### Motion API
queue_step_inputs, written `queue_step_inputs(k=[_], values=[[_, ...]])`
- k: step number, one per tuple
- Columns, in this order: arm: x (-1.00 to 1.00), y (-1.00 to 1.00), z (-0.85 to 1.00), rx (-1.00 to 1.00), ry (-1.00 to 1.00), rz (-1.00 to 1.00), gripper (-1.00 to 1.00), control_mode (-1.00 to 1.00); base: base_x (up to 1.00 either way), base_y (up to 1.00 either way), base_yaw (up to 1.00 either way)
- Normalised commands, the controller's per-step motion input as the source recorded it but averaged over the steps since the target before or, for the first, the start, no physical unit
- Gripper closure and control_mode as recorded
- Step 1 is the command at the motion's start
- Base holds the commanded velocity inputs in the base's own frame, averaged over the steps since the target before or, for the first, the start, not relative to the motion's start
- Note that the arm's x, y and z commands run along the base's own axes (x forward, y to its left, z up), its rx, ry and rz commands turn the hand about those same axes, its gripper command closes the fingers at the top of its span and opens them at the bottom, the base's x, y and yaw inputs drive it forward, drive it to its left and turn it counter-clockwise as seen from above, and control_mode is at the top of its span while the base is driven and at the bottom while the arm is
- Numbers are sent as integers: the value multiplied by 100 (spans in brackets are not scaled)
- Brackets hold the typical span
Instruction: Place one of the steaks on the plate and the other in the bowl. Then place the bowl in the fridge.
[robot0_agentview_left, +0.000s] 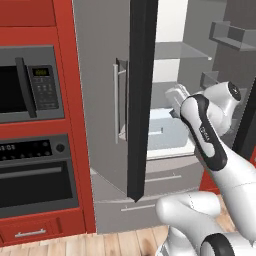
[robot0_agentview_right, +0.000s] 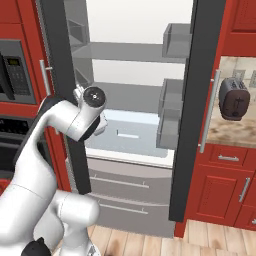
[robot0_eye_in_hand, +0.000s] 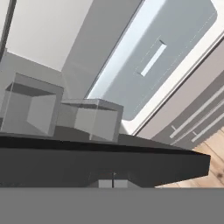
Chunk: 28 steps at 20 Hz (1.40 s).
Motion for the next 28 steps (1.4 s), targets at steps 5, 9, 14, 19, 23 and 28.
queue_step_inputs(k=[5, 9, 14, 19, 23, 28], values=[[40, 25, -13, 0, 0, 1, 100, -100, 0, 0, 0], [33, 11, -14, 1, 0, 0, 100, -100, 0, 0, 0], [22, 0, -13, 5, -1, 0, 100, -100, 0, 0, 0], [21, 0, -6, 8, -2, 0, 100, -100, 0, 0, 0], [21, -3, -4, 11, -1, 2, 100, -100, 0, 0, 0], [28, 0, -5, 10, -2, 5, 100, -100, 0, 0, 0]])
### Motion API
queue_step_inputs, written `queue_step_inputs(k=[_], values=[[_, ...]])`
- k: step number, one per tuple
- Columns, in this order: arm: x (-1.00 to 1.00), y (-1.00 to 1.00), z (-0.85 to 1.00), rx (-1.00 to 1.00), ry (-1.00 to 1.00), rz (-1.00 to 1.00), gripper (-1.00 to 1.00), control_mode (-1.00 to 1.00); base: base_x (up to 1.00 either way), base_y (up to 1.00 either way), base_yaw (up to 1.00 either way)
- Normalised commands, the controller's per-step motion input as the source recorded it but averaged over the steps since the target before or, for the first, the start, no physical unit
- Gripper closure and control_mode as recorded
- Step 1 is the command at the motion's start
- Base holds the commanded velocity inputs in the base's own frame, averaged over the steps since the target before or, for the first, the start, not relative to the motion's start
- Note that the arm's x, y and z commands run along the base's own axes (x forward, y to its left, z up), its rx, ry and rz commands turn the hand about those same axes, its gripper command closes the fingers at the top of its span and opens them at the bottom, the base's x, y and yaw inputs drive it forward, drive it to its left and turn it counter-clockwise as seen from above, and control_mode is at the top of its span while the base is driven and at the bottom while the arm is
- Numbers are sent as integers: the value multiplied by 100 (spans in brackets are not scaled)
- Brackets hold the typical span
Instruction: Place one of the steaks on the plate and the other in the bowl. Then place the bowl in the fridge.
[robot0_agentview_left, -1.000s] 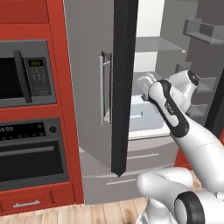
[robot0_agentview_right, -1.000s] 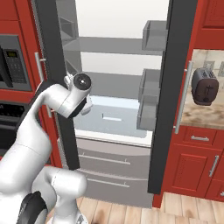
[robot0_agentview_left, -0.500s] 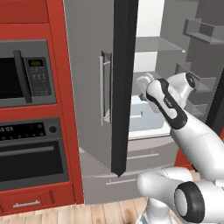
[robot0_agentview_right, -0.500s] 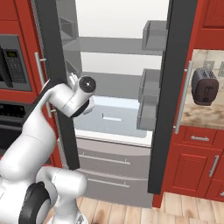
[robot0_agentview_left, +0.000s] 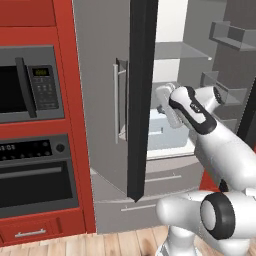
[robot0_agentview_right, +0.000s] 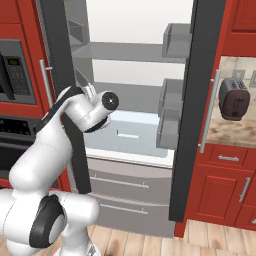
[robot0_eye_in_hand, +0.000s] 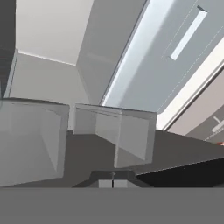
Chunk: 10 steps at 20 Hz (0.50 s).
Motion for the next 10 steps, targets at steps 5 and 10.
queue_step_inputs(k=[5, 10], values=[[38, 0, -7, 7, 0, 4, 100, -100, 0, 0, 0], [36, 0, -8, 7, -1, 6, 100, -100, 0, 0, 0]])
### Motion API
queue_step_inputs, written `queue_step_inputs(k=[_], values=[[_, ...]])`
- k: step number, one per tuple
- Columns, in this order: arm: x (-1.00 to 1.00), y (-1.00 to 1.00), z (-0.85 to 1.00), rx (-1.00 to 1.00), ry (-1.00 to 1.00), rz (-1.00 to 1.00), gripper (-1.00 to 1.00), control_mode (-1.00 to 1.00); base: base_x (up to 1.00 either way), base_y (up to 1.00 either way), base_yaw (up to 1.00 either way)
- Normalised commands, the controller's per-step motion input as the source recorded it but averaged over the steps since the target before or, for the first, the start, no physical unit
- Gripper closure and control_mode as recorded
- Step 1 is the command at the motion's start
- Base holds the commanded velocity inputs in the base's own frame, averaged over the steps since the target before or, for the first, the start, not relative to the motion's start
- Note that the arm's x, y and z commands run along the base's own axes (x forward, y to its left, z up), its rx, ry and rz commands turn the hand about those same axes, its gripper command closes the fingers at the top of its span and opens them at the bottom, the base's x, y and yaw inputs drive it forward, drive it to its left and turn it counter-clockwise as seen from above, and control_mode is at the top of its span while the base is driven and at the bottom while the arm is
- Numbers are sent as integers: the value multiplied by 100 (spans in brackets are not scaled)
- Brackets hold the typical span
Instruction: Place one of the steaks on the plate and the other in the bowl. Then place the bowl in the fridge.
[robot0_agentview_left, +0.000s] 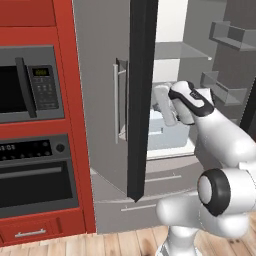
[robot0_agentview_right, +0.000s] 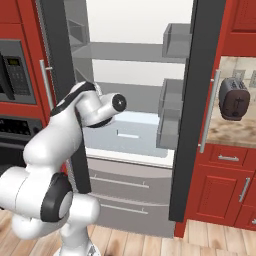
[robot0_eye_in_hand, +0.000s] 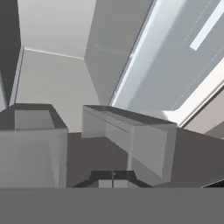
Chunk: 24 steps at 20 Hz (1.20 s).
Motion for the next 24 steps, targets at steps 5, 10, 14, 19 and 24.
queue_step_inputs(k=[5, 10, 14, 19, 24], values=[[28, 2, -14, 3, 0, 7, 100, -100, 0, 0, 0], [24, 18, -20, 1, -1, 11, 100, -100, 0, 0, 0], [27, 31, -13, 0, 0, 9, 100, -100, 0, 0, 0], [33, 24, -10, 1, -1, 10, 100, -100, 0, 0, 0], [22, 36, -6, 1, -1, 12, 100, -100, 0, 0, 0]])
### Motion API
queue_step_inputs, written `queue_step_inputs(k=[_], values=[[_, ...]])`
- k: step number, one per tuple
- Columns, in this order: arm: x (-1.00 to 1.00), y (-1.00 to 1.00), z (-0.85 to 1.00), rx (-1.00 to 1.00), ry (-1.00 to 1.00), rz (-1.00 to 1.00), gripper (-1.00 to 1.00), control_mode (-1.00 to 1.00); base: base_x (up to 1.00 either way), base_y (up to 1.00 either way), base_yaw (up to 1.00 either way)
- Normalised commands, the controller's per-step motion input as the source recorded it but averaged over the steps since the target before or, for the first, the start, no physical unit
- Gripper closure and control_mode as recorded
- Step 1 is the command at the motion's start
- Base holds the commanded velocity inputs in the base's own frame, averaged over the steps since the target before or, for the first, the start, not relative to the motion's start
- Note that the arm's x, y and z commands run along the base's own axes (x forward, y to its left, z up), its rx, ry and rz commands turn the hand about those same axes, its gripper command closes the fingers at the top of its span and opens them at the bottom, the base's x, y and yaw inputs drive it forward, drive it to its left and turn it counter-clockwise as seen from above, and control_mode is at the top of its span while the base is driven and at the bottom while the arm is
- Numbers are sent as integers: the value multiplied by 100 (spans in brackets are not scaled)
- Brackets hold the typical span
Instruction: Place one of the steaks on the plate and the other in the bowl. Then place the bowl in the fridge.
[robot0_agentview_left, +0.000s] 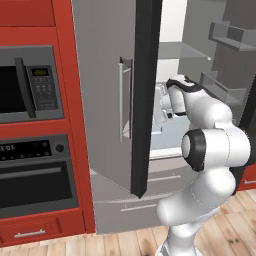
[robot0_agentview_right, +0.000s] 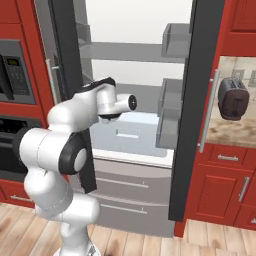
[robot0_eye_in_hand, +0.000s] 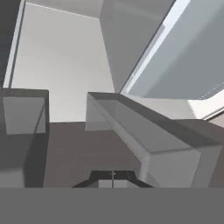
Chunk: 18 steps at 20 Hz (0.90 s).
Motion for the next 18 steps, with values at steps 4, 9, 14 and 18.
queue_step_inputs(k=[4, 9, 14, 18], values=[[-32, 100, -2, 0, 2, 21, 100, -100, 0, 0, 0], [-57, 100, 0, -3, 10, 25, 100, -100, 0, 0, 0], [-55, 100, 0, -12, 6, 18, 100, -100, 0, 0, 0], [-37, 100, 0, -17, 7, 14, 100, -100, 0, 0, 0]])
